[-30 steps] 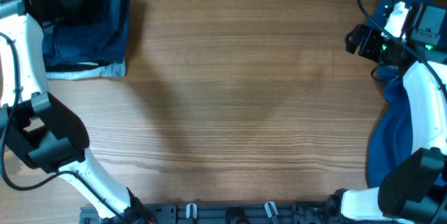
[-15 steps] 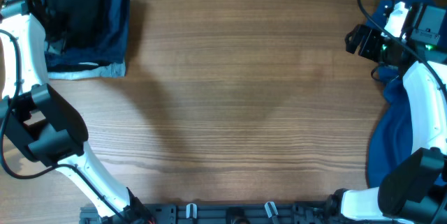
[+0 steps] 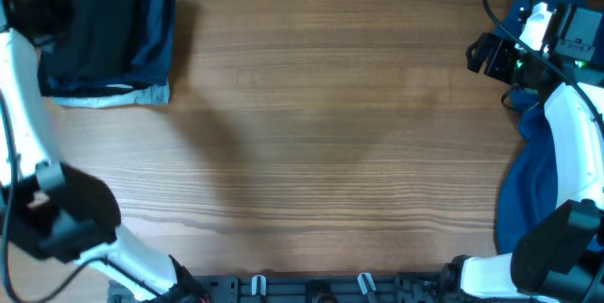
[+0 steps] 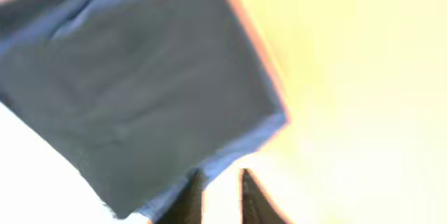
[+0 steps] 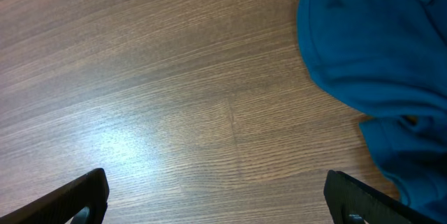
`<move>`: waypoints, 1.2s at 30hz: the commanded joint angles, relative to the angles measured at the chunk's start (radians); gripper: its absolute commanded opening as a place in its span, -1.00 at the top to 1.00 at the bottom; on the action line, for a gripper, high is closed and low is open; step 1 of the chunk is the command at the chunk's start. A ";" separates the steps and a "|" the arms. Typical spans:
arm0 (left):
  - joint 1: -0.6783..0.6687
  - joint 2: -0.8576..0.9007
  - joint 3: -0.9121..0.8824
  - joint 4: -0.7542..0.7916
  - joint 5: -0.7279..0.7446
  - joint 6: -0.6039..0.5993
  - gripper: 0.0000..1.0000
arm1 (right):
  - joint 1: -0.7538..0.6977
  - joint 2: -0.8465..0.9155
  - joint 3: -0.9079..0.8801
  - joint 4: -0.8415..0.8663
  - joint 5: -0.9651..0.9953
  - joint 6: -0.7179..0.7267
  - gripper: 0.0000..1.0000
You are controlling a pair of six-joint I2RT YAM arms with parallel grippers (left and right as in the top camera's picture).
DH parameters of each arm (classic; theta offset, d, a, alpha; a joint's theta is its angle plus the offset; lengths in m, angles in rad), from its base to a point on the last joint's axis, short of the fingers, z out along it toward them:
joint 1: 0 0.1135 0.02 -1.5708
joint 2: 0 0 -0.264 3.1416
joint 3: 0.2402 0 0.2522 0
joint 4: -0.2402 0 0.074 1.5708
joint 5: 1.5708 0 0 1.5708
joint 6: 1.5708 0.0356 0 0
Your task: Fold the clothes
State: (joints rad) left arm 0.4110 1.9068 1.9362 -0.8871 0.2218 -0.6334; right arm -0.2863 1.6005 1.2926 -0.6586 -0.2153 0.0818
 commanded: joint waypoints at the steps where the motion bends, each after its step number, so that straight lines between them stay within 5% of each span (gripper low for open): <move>1: -0.003 0.007 0.015 0.040 0.032 0.100 0.92 | 0.001 0.002 0.002 0.000 0.013 -0.002 -1.00; 13: 0.080 0.271 0.014 0.032 -0.050 0.106 0.92 | 0.001 0.002 0.002 0.000 0.013 -0.002 -0.99; 20: 0.070 0.231 0.014 0.082 -0.055 0.106 0.92 | 0.001 0.002 0.002 0.000 0.013 -0.002 -1.00; 26: -0.029 0.122 0.014 0.144 0.036 0.107 0.92 | 0.001 0.002 0.002 0.000 0.013 -0.002 -0.99; 36: -0.178 0.287 0.014 0.140 0.043 0.175 0.92 | 0.001 0.002 0.002 0.000 0.013 -0.002 -0.99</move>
State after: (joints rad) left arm 0.2451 2.1277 1.9514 -0.7361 0.2535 -0.4976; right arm -0.2863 1.6005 1.2930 -0.6586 -0.2153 0.0818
